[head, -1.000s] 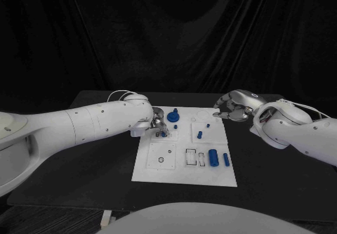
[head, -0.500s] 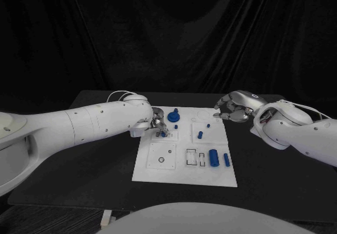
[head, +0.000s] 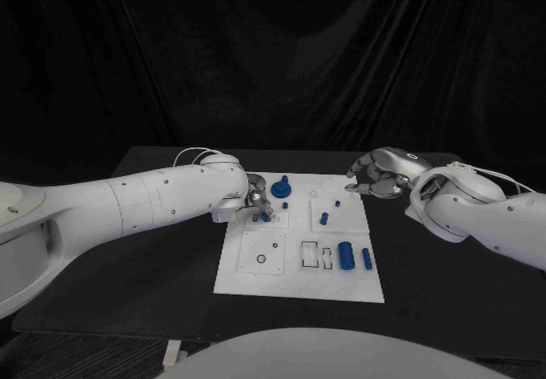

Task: Assemble the parts on the task board

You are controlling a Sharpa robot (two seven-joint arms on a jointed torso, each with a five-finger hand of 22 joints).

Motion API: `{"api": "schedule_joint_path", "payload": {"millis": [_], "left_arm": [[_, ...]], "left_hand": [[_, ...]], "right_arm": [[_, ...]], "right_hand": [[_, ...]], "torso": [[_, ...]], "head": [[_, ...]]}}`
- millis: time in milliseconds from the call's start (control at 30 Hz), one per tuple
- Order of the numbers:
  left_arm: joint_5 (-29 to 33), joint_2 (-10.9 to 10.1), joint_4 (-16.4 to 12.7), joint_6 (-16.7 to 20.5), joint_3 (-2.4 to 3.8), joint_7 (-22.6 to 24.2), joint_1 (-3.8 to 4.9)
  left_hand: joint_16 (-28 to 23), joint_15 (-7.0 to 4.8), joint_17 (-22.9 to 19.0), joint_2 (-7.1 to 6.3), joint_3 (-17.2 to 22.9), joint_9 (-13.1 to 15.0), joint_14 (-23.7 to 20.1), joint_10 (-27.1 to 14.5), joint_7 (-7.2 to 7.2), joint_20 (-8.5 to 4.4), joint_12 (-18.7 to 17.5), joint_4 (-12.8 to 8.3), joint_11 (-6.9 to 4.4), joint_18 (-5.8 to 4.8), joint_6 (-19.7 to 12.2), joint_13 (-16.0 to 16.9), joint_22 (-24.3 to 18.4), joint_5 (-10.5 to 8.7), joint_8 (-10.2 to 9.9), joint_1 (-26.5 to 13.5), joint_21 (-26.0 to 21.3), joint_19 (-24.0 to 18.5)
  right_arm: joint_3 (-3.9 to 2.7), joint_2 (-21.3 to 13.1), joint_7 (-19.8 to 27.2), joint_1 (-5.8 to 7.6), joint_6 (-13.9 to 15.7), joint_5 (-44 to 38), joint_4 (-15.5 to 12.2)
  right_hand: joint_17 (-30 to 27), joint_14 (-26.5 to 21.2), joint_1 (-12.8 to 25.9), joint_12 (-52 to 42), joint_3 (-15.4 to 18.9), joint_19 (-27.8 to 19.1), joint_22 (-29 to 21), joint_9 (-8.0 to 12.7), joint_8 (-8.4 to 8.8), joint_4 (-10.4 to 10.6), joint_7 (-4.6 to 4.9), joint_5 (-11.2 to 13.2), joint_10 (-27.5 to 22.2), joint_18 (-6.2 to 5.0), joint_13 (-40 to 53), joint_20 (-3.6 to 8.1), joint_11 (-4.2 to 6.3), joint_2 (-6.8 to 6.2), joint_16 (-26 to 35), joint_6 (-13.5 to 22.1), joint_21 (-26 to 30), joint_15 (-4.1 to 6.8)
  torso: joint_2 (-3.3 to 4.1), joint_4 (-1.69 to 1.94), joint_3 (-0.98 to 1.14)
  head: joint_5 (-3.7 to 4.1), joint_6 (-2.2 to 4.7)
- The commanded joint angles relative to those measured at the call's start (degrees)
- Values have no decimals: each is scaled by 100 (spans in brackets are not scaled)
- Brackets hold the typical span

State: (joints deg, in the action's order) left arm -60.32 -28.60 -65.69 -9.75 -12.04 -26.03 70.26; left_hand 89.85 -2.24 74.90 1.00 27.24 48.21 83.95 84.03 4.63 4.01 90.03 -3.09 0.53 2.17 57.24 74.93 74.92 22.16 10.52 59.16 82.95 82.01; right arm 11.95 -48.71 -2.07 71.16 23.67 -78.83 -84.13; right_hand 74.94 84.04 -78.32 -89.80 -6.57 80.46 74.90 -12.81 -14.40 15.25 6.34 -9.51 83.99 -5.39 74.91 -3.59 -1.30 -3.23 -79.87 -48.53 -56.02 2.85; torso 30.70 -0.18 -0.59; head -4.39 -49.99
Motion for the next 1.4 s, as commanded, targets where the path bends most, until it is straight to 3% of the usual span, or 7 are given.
{"api": "schedule_joint_path", "payload": {"millis": [33, 600, 1400], "left_arm": [[-1, 30, 15, 94, -11, 49, -30], [-2, 106, 84, 64, -11, 12, -30], [-2, 48, -74, -116, -12, -123, -32]], "left_hand": [[15, -43, 1510, 20, 332, 43, 605, 597, -70, -18, -3, -296, -53, 45, 87, 1507, 902, -37, 9, -54, -32, 35], [15, -46, 1510, 24, 328, 51, 605, 597, -72, -21, -3, -266, -55, 45, 78, 1507, 903, -102, -4, -103, -37, 36], [15, -47, 1510, 27, 327, 55, 605, 597, -75, -22, -3, -254, -57, 48, 79, 1507, 899, -125, -8, -122, -45, 30]], "right_arm": [[-4, -2, -109, -14, -45, -18, 4], [-4, 8, -124, -22, -73, -18, 17], [-4, 24, -160, -36, -112, -18, 30]], "right_hand": [[475, 345, -3, -20, 4, -33, 671, 9, -9, -25, 30, -19, 601, -81, 1509, -7, -34, 51, 16, -2, 32, -41], [467, 343, -3, -20, 6, -34, 670, 10, -8, -27, 30, -22, 601, -81, 1509, -8, -35, 51, 24, 0, 34, -42], [460, 341, -2, -20, 9, -41, 664, 11, -8, -29, 32, -24, 601, -85, 1509, -9, -37, 51, 31, 2, 58, -44]], "torso": [[3, -8, -2], [2, -8, 7], [0, -8, 6]], "head": [[-10, -1], [-14, -1], [-47, -1]]}}
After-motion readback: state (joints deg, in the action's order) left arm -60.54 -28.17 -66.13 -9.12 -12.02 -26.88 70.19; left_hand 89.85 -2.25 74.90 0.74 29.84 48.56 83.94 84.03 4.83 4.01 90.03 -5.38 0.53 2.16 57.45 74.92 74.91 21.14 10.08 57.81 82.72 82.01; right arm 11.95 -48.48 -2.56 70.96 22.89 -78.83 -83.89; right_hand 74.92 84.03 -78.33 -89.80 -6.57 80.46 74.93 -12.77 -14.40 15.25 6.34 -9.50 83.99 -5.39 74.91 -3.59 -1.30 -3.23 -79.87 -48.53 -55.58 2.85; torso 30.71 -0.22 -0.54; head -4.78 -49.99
